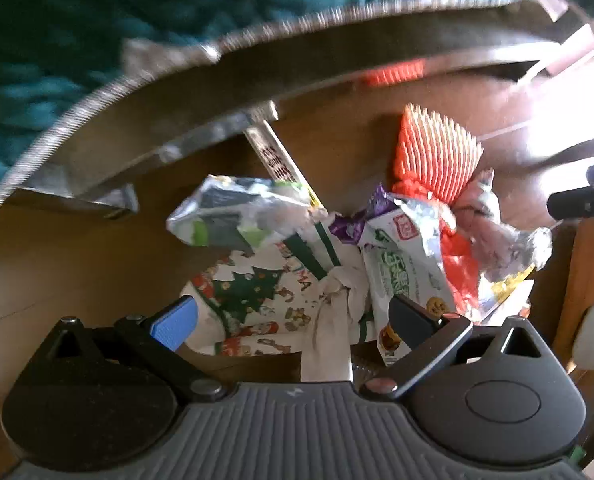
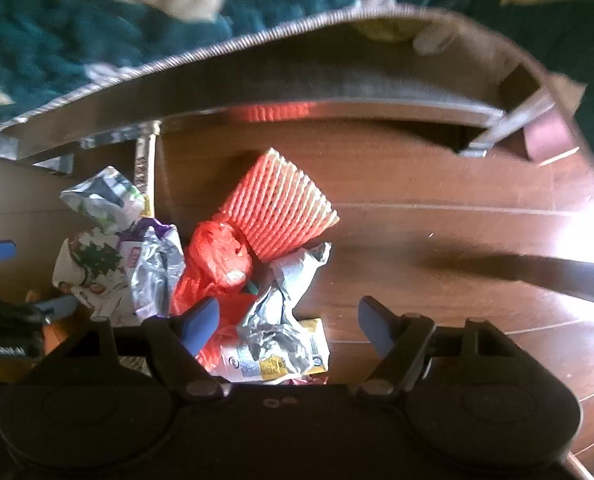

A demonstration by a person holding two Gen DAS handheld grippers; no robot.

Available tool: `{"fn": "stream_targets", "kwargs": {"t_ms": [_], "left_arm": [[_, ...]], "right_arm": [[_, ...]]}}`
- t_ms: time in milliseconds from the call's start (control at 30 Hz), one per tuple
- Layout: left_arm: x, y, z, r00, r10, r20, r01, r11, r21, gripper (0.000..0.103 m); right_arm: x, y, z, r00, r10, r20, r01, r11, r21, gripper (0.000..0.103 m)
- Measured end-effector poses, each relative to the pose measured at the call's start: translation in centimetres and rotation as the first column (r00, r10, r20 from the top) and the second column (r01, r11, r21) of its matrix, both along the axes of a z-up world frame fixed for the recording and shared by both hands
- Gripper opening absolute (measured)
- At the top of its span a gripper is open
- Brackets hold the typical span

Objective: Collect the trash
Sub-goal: 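Lower the left tool to the white Christmas-print bag and close on it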

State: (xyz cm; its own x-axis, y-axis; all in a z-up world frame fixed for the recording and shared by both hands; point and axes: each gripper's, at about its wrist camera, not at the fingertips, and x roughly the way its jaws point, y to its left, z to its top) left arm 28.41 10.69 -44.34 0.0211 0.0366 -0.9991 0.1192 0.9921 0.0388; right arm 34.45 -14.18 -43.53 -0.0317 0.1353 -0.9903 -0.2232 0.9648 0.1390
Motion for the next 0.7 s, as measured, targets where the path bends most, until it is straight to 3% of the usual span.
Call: {"fn": "stream_targets", "kwargs": {"t_ms": [200, 433, 700], "left_arm": [[0.2, -0.5, -3.5, 0.998, -0.037, -0.048, 0.037, 0.999, 0.0, 0.098], [0.6, -0.7, -7.0, 0.995, -0.029, -0.096, 0.025, 0.999, -0.039, 0.09], [0.3, -0.8, -9.0, 0.991, -0.028, -0.13, 0.017, 0.997, -0.08, 0.066]], "right_arm": [[1.6, -1.4, -4.1, 0.978, -0.191, -0.086, 0.193, 0.981, 0.017, 0.075], [1.8, -1.5, -8.1, 0.961, -0.246, -0.128, 0.247, 0.969, -0.013, 0.075], [2.2, -1.8, -10.7, 0.945, -0.292, -0.149, 0.293, 0.956, -0.01, 0.074]]}}
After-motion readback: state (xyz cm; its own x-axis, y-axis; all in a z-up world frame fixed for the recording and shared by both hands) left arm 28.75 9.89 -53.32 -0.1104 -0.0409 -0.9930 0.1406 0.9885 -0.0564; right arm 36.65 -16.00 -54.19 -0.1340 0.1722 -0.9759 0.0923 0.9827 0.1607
